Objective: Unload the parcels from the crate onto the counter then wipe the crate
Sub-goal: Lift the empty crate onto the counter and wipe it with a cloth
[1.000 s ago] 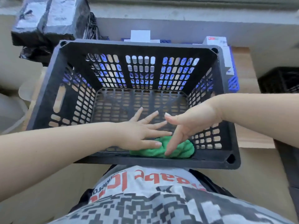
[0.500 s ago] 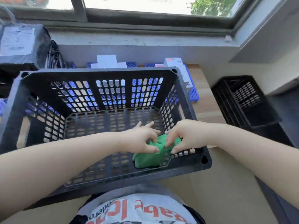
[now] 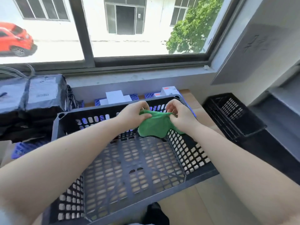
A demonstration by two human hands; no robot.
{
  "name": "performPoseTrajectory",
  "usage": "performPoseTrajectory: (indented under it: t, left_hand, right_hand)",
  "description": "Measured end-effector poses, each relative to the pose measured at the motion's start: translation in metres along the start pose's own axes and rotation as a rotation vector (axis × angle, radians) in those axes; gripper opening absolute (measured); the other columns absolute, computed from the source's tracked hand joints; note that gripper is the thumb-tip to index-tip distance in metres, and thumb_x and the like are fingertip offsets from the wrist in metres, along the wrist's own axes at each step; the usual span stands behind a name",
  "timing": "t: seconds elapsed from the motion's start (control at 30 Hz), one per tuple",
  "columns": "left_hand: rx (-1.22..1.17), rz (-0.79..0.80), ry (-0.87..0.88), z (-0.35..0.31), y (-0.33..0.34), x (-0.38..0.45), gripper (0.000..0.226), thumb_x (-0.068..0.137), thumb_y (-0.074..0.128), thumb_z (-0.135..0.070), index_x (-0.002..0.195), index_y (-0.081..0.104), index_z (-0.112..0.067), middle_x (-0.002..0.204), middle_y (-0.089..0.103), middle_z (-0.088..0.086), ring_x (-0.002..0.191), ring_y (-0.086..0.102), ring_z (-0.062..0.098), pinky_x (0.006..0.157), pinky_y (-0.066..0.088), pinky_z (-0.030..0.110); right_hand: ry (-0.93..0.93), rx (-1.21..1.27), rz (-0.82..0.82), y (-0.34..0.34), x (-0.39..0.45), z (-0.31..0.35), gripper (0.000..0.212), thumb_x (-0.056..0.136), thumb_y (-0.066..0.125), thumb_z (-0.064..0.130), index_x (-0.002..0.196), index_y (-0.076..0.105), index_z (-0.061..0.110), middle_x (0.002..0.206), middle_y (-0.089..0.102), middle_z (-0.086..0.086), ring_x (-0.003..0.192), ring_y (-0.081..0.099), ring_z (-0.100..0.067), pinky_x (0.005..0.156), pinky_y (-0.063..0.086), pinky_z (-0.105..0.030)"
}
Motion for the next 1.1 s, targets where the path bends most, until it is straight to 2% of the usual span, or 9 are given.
performPoseTrajectory:
  t: [0.2,0.33,0.4,0.53,0.6,0.7,0.8,0.9,1.1]
  left_hand:
    - [-0.093,-0.178,0.046,-0.016,-0.046,0.004,0.009,0.094,0.061,-0.016,0.097,0.059,-0.024,0.106,0.062,0.003,0.095,0.054,0.023,0.076,0.037,0.029]
    - [-0.181,-0.251,0.122,-0.044,-0.084,0.002,0.009,0.097,0.059,-0.018,0.104,0.063,-0.020,0.106,0.064,0.000,0.092,0.056,0.019,0.075,0.043,0.030]
    - [-0.269,-0.269,0.142,-0.057,-0.104,0.001,0.008,0.097,0.059,-0.021,0.099,0.063,-0.028,0.102,0.065,-0.001,0.089,0.060,0.021,0.075,0.050,0.033]
    - [-0.540,-0.237,0.105,-0.073,-0.131,-0.003,0.017,0.100,0.055,-0.024,0.092,0.058,-0.038,0.104,0.068,0.011,0.089,0.068,0.032,0.074,0.060,0.043]
    - [-0.652,-0.235,0.090,-0.078,-0.142,-0.006,0.013,0.102,0.053,-0.025,0.096,0.057,-0.036,0.105,0.066,0.017,0.084,0.066,0.033,0.066,0.060,0.041]
    - [-0.842,-0.222,0.047,-0.076,-0.150,-0.009,0.009,0.102,0.052,-0.023,0.101,0.056,-0.031,0.094,0.063,0.014,0.070,0.061,0.023,0.053,0.053,0.030]
    - [-0.915,-0.202,0.033,-0.074,-0.157,-0.010,0.007,0.102,0.053,-0.026,0.102,0.058,-0.030,0.084,0.064,0.008,0.064,0.060,0.019,0.053,0.052,0.031]
    - [-0.887,-0.259,0.031,-0.067,-0.171,-0.009,0.011,0.102,0.053,-0.026,0.097,0.061,-0.033,0.075,0.066,0.005,0.061,0.059,0.020,0.056,0.050,0.034]
    - [-0.782,-0.148,0.011,-0.064,-0.182,-0.003,0.014,0.102,0.052,-0.022,0.111,0.062,-0.027,0.104,0.065,0.011,0.082,0.064,0.026,0.071,0.056,0.041]
  right_hand:
    - [0.011,0.076,-0.196,-0.023,-0.004,0.040,0.031,0.086,0.050,-0.012,0.092,0.061,0.016,0.086,0.054,-0.003,0.069,0.045,-0.001,0.066,0.036,-0.004]
    - [0.027,0.163,-0.362,-0.053,-0.003,0.055,0.017,0.091,0.063,0.003,0.091,0.064,0.020,0.085,0.058,0.003,0.069,0.049,-0.006,0.064,0.042,-0.008]
    - [0.071,0.326,-0.389,-0.065,-0.001,0.059,0.009,0.090,0.070,0.016,0.093,0.065,0.023,0.088,0.062,0.003,0.077,0.058,-0.012,0.073,0.052,-0.022]
    - [0.097,0.980,-0.150,-0.065,0.003,0.069,0.079,0.058,0.083,0.060,0.120,0.060,0.017,0.109,0.066,-0.005,0.096,0.062,-0.022,0.092,0.050,-0.045]
    - [0.103,1.104,0.041,-0.056,0.001,0.073,0.090,0.055,0.090,0.049,0.133,0.053,0.022,0.124,0.064,-0.004,0.107,0.062,-0.022,0.097,0.048,-0.051]
    - [0.161,0.931,0.114,-0.037,0.001,0.077,0.082,0.067,0.087,0.011,0.136,0.048,0.028,0.131,0.062,-0.006,0.110,0.064,-0.020,0.091,0.050,-0.046]
    - [0.213,0.885,0.020,-0.034,0.010,0.092,0.059,0.079,0.072,-0.007,0.127,0.051,0.018,0.111,0.066,-0.015,0.082,0.065,-0.018,0.066,0.049,-0.030]
    - [0.208,0.962,-0.115,-0.060,0.023,0.111,0.024,0.090,0.060,-0.006,0.108,0.057,0.011,0.089,0.062,-0.012,0.067,0.057,-0.016,0.061,0.043,-0.028]
    - [0.083,0.932,-0.311,-0.131,0.042,0.154,0.008,0.100,0.053,0.007,0.106,0.055,0.012,0.106,0.060,-0.014,0.093,0.062,-0.028,0.079,0.059,-0.044]
Point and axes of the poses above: each hand's wrist, its own x-axis towards the middle knuckle, its own y-axis out of the palm, z = x × y, the point moved 7 cm from there along x, towards the middle knuckle
